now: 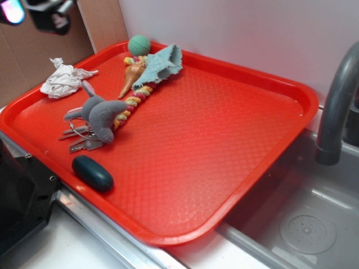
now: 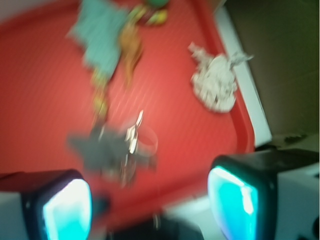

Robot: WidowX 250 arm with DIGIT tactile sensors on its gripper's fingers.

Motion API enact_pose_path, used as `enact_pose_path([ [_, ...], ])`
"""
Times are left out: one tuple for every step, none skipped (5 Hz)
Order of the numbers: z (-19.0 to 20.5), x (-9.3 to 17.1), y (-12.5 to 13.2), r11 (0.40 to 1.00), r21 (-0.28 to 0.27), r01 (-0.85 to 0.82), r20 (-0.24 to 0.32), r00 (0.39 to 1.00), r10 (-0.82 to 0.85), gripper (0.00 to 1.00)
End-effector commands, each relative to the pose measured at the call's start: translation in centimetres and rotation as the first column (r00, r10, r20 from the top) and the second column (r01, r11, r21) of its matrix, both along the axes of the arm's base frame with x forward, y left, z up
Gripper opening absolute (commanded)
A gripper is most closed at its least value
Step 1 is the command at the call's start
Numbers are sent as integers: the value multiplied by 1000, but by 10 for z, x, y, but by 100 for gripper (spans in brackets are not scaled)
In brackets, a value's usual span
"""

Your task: Grab the white paper.

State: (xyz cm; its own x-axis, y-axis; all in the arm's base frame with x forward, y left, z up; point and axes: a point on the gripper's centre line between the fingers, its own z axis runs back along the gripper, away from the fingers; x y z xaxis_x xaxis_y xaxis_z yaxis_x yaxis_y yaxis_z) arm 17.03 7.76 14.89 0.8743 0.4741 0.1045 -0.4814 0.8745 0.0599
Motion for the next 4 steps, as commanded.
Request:
enact_pose_path([
  [-10,24,37,973,-24,-230,165,959,231,100],
  [-10,24,37,973,-24,-230,165,959,231,100],
  [-10,24,37,973,-24,-230,165,959,231,100],
  [-37,25,68,886,5,-464,225,864,451,100],
])
